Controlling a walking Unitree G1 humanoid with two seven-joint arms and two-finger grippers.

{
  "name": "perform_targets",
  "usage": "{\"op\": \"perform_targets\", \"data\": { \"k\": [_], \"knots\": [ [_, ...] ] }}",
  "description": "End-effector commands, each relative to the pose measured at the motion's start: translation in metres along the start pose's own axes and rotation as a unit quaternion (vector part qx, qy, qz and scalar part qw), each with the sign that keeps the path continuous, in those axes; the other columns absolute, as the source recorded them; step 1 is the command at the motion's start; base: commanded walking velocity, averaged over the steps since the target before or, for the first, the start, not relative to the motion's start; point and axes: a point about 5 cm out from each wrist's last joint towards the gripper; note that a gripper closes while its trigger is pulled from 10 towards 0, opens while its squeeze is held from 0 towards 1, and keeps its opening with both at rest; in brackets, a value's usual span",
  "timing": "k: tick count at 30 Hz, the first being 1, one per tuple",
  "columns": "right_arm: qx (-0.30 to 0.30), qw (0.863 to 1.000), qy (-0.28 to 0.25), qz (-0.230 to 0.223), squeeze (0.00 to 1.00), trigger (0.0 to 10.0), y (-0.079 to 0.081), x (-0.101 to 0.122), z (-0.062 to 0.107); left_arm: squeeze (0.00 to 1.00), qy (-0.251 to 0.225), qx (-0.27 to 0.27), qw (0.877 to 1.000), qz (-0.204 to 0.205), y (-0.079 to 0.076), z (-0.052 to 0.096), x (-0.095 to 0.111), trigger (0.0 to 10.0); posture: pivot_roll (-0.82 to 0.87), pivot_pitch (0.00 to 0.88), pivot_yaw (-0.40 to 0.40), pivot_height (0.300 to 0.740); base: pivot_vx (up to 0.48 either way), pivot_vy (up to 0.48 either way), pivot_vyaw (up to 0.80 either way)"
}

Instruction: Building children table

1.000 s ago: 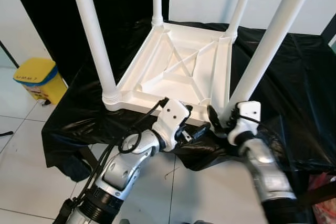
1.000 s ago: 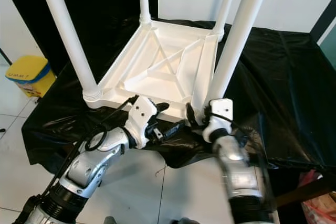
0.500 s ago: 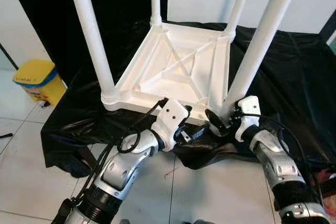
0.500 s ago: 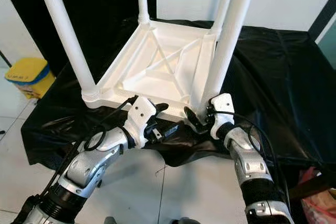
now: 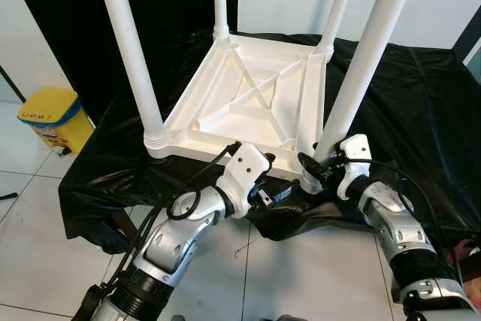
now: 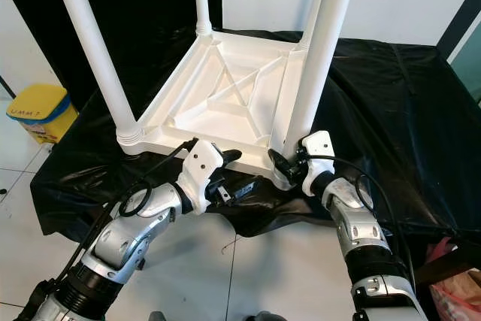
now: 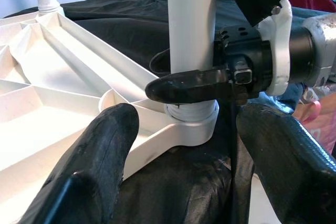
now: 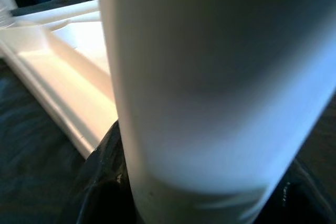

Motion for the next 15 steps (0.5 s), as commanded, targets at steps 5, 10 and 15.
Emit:
{"op": "perform_targets", "data": {
  "k": [5,10,15],
  "knots": [
    [-0.110,0.993,0.038,-0.024,0.00,10.0,0.004,-0.019,0.005,0.00,-0.002,-0.008,1.000,0.009,-0.005,0.001,-0.001,10.0,0.01,0.067,-0.081,0.740,0.000,0.000,0.00],
    [-0.209,0.976,0.041,-0.043,0.00,10.0,0.008,-0.023,0.007,0.00,0.002,0.005,1.000,0.006,0.000,0.003,-0.004,10.0,0.00,0.072,-0.094,0.740,0.000,0.000,0.00],
    [-0.284,0.957,0.036,-0.050,0.00,10.0,0.013,-0.024,0.012,0.00,0.004,0.009,1.000,0.002,0.005,0.002,-0.005,10.0,-0.01,0.074,-0.104,0.740,0.000,0.000,0.00]
  ]
}}
Point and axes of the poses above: a point about 5 cm out from each wrist's last joint towards the gripper, its own z axis pointing back from the gripper into the wrist, its own x axis along the axis of the wrist's last joint, y = z × x
